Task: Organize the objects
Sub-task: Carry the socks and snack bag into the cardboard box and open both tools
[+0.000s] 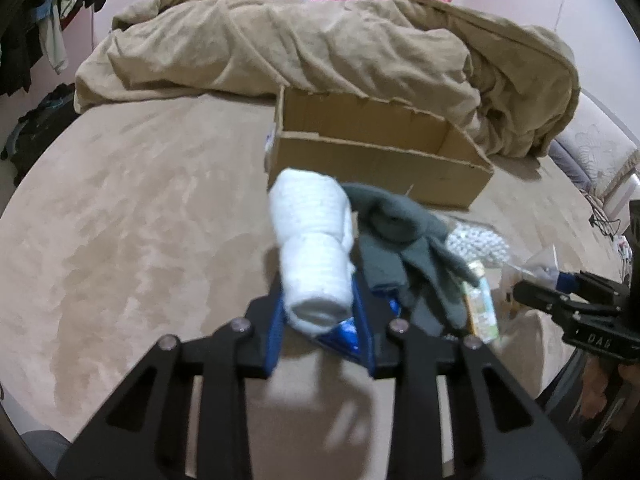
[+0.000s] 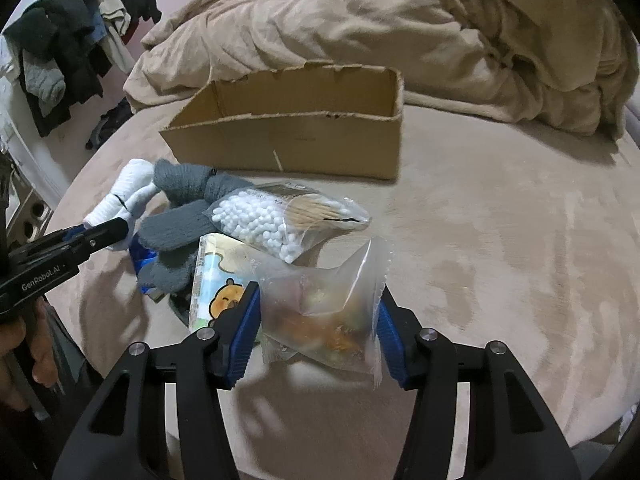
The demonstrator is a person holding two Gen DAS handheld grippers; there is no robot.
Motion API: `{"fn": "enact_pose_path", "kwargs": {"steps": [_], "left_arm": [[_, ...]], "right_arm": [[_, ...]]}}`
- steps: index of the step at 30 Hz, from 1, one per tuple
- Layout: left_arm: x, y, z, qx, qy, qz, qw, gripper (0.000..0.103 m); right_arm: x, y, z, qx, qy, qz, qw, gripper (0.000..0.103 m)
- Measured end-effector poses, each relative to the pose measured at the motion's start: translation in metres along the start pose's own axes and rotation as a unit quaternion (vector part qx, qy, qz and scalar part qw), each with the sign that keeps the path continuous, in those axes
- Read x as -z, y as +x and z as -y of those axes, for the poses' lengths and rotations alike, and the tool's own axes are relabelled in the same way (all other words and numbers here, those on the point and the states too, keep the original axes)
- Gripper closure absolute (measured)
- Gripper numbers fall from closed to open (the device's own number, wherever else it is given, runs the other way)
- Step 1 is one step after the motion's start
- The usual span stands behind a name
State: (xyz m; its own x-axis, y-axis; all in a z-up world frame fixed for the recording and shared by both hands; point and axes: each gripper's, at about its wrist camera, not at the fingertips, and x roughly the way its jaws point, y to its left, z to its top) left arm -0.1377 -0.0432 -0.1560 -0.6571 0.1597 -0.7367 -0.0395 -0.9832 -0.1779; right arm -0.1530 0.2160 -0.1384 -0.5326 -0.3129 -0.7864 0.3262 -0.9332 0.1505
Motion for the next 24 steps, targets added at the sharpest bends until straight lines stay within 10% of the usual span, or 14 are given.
{"fn": "enact_pose_path", "kwargs": {"steps": [14,24], "left_arm": [[-0.064,-0.072,0.026,0.037,-0.005,0.059,0.9976,0.072],[-0.114,-0.040,0.054,0.051,0.014,0.078,0.9956,0.072]], "right_arm": [[-0.040,-0.072,0.002,0.008,-0.004,0.069,0.998,0.046],[-0.101,-0.052,0.005,0.002,-0.012,0.106,0.994,0.046]]}}
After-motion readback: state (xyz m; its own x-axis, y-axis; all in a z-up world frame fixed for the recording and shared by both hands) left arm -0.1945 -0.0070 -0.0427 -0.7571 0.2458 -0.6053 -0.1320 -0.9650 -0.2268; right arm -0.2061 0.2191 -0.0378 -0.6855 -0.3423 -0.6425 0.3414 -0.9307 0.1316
